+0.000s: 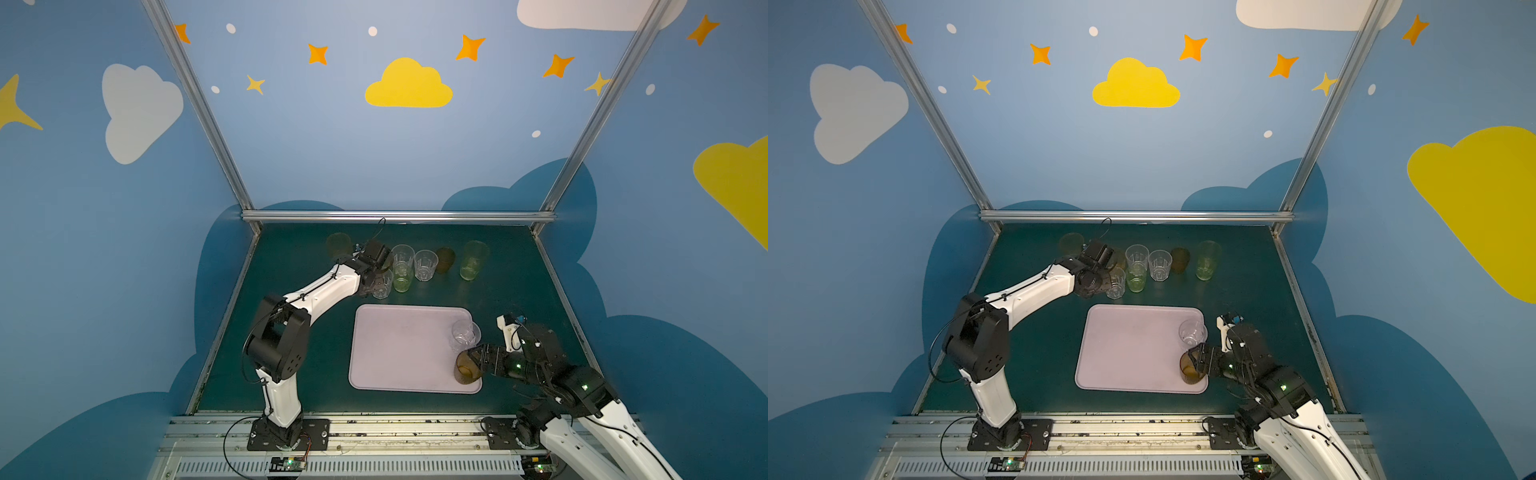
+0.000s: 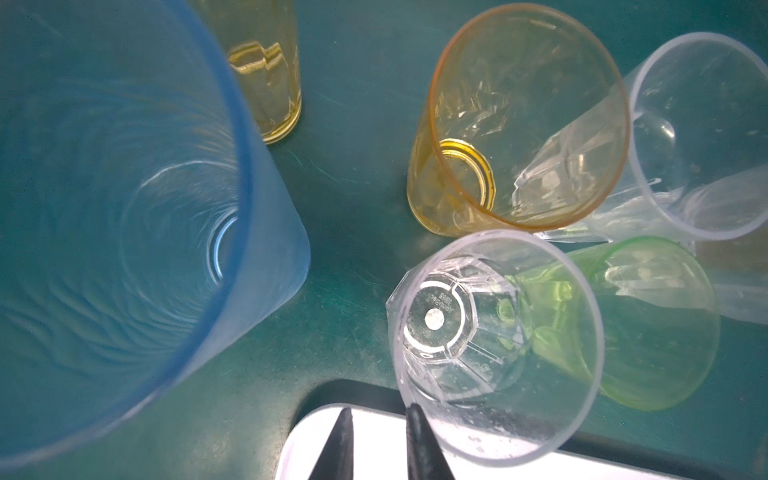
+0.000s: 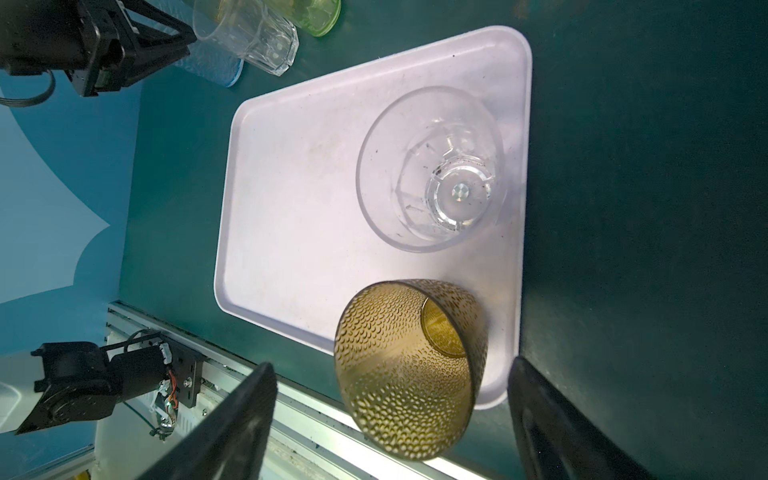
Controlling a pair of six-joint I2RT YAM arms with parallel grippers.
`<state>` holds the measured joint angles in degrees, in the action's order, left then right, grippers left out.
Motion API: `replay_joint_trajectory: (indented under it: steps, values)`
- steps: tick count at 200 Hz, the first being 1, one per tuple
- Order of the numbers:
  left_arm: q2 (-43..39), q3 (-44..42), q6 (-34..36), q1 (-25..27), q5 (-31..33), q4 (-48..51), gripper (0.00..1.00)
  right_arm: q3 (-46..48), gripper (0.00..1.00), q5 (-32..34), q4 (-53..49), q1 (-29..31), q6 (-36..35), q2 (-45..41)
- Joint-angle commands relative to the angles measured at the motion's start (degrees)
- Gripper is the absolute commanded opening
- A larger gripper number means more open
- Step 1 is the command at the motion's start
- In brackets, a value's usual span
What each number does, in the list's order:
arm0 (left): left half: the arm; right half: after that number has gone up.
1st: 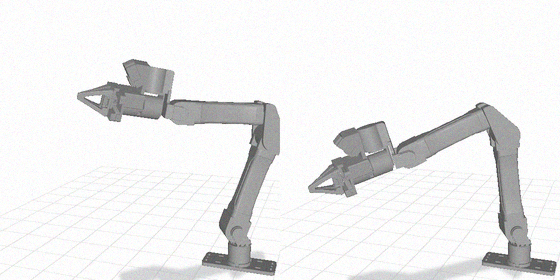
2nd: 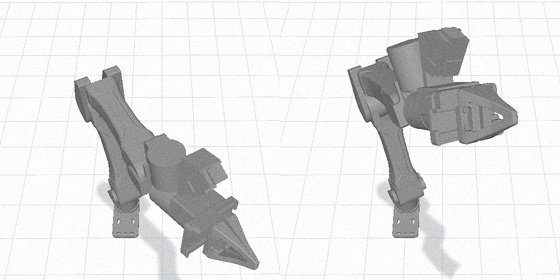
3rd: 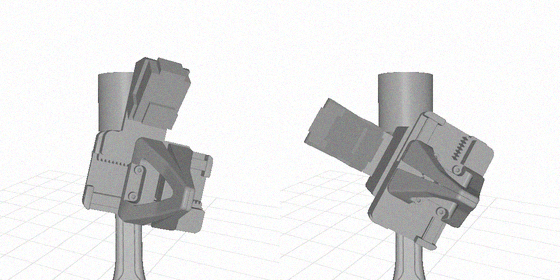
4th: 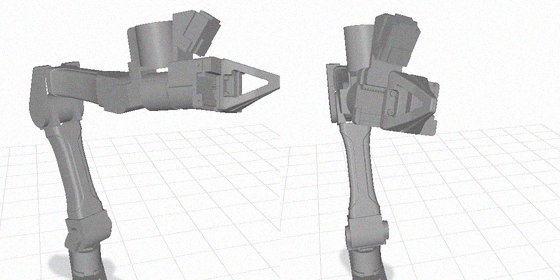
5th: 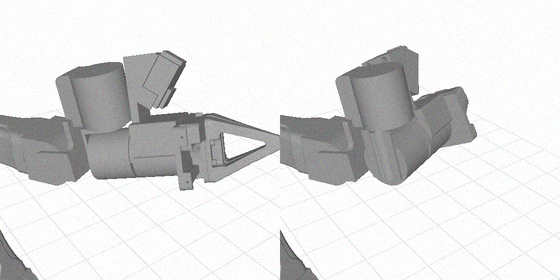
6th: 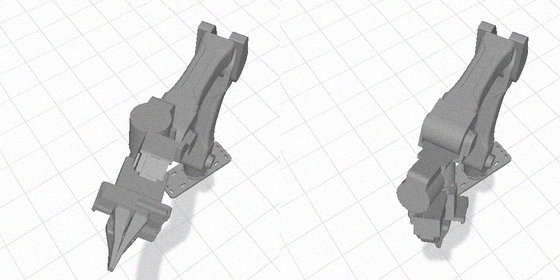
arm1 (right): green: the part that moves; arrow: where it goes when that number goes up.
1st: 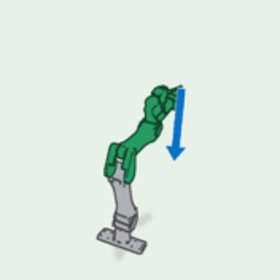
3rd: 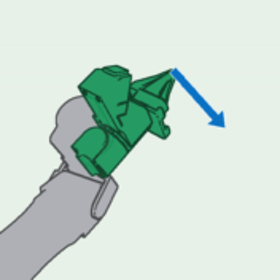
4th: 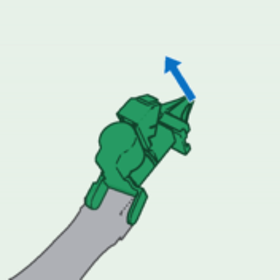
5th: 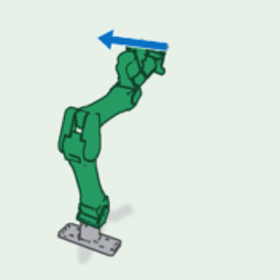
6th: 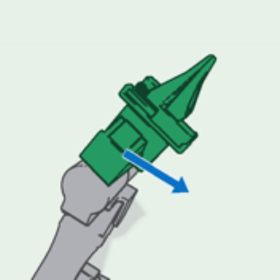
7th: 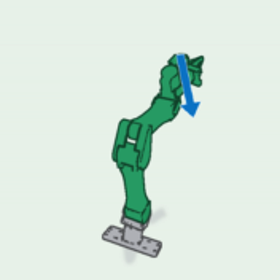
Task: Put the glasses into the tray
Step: 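Lower the left gripper into a clear faceted glass and close on its rim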
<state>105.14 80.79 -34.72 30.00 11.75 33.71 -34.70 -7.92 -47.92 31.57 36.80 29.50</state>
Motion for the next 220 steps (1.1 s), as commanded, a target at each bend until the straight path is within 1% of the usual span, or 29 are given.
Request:
replay_joint_trajectory:
  steps: [1, 49, 72, 141, 159, 182, 220]
  values:
    - [0.0, 1.3, 0.6, -0.1, -0.9, 0.3, 0.23, 0.4, 0.86, 1.1, -0.7, -0.3, -0.8, -0.2]
    - [-0.4, 1.6, 0.5, -0.2, -1.7, 0.1, 0.22, 0.4, 0.86, 1.4, -0.6, -0.3, -1.0, 0.7]
    - [-0.9, 1.1, 0.3, -0.2, -2.0, -0.3, 0.24, 0.7, 0.86, 1.5, -0.5, -0.3, -0.9, 1.0]
    - [-2.9, 1.1, 0.2, -0.2, -3.1, 0.2, 0.23, 1.0, 0.86, 1.9, -0.1, -0.3, -1.0, 1.3]
    - [-3.4, 1.1, 0.3, -0.2, -2.6, 0.4, 0.27, 1.0, 0.86, 1.9, -0.1, -0.4, -1.0, 1.5]
    - [-2.1, 2.5, 0.6, -0.4, -0.7, 1.8, 0.28, 0.9, 0.86, 2.0, 0.1, -0.4, -1.2, 1.6]
    - [1.4, 5.4, 0.9, -0.5, -0.9, 2.9, 0.27, 1.0, 0.86, 1.9, 0.2, -0.3, -1.4, 1.6]
